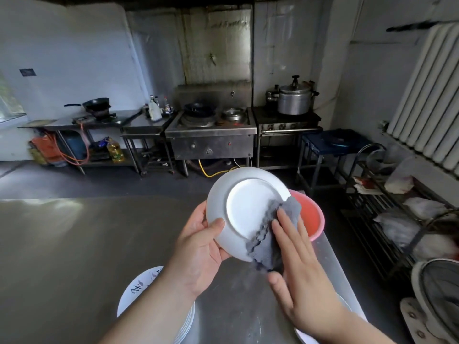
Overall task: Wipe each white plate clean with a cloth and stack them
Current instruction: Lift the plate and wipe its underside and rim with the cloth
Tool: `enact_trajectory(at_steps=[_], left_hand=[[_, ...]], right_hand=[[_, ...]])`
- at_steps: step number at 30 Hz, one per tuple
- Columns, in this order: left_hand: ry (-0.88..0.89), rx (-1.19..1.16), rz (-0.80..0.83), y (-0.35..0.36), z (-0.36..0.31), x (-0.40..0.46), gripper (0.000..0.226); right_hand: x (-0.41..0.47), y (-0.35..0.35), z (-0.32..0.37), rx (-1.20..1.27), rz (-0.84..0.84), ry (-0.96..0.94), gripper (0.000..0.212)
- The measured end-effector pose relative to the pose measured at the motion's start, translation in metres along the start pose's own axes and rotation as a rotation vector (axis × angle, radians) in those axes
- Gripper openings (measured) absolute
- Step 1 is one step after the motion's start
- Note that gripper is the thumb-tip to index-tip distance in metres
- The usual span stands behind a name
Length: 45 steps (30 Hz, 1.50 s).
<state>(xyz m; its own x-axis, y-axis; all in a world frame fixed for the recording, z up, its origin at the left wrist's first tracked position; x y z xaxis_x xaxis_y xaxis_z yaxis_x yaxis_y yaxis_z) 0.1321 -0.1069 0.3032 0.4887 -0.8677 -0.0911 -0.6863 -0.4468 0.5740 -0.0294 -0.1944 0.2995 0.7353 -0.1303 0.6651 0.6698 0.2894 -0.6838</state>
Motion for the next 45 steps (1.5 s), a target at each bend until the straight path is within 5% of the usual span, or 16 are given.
enact_trajectory(at_steps=[8,13,19,27,35,41,45], left_hand=[[-0.127,0.220,0.130,0.003,-0.018,0.001,0.054],[-0.085,0.218,0.175,0.004,-0.033,-0.001,0.055],[-0.028,0.089,0.126,-0.007,-0.037,-0.001,0.053],[-0.046,0.122,0.154,0.004,-0.027,0.000,0.055],[-0.048,0.039,0.153,0.006,-0.006,-0.003,0.061],[-0.103,0.039,0.190,0.005,-0.020,0.000,0.051],[-0.003,-0.012,0.160,0.004,-0.026,0.002,0.048]], right_hand=[[0.109,-0.059,-0.028,0.115,0.065,-0.132,0.047],[0.119,-0.059,-0.015,0.023,0.069,-0.278,0.048],[0.042,-0.033,-0.015,0.087,-0.225,-0.029,0.057],[0.106,-0.062,-0.027,0.017,-0.004,-0.092,0.056],[0.031,-0.027,-0.017,0.162,-0.361,0.224,0.066],[0.096,-0.066,-0.027,0.276,-0.076,0.089,0.066],[0.090,-0.057,-0.027,0.198,-0.070,0.096,0.066]])
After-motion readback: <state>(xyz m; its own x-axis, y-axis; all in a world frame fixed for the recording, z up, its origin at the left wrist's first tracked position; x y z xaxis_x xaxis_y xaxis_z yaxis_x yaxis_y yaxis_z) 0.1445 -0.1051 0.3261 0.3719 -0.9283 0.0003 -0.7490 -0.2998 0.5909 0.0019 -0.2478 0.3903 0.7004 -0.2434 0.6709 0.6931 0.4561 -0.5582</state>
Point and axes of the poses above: each hand's wrist, its own x-axis towards the middle knuckle, its own y-axis out of the palm, z = x × y, the point moved 8 cm from there along x, towards the middle knuckle, and after that the axes turned 10 degrees about -y, right-handed, at the moved point
